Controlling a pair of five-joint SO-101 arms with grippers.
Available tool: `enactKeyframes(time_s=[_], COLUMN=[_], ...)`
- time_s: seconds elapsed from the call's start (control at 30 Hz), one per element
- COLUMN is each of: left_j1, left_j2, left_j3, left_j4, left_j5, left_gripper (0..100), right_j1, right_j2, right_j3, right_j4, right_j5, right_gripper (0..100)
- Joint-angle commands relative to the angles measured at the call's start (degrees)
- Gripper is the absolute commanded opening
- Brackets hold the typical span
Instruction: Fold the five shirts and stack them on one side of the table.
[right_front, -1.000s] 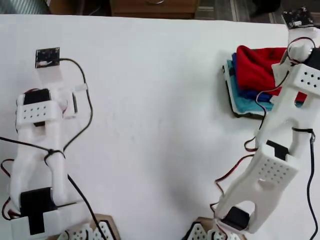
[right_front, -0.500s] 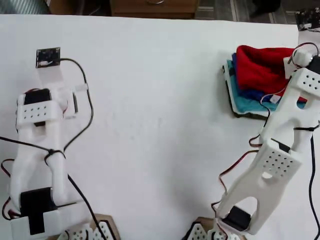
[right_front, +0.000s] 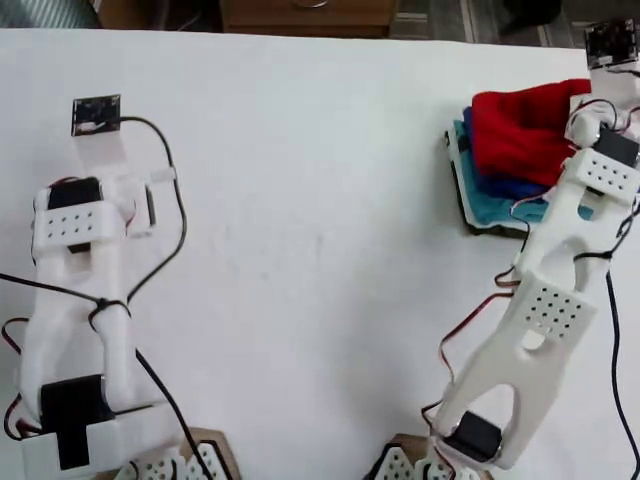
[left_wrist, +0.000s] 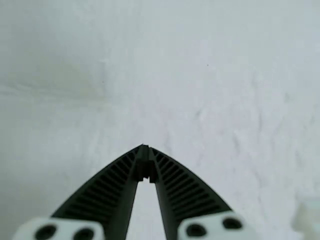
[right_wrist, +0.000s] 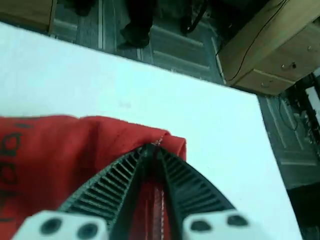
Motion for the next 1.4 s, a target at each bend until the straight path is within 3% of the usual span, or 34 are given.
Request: enactKeyframes(time_s=[0.0,0.2,0.53,0.83,1.07,1.37], left_j1=[-0.4,-0.4,-0.4,-2.4,-3.1,-3.0], left_j2=[-0.3,-0.3,-0.3,-0.4,-0.4,-0.4], left_j3=[-2.0,-2.4,-2.4,-2.4,-2.5,-2.5], left_j4=[-0.4,1.1,1.0,2.5,2.4,2.4], left_j5=[0.1,0.1,0.1,-0.3,-0.3,0.1], left_gripper=[3,3,3,3,3,3], right_j1=[-1.8,-2.0,-3.4,0.9,1.5,-0.5], right_j2=[-0.9,-0.7,3.7,16.7,20.2,10.2], right_j3=[-3.0,-14.5,-15.0,-15.5,-15.5,-28.4], right_j4=[-5.1,-0.1,5.8,-12.5,-10.3,2.2], right_j5=[-1.1,-8.6,-8.5,-8.4,0.2,-13.9], right_gripper=[2.0,2.0,2.0,2.0,2.0,2.0])
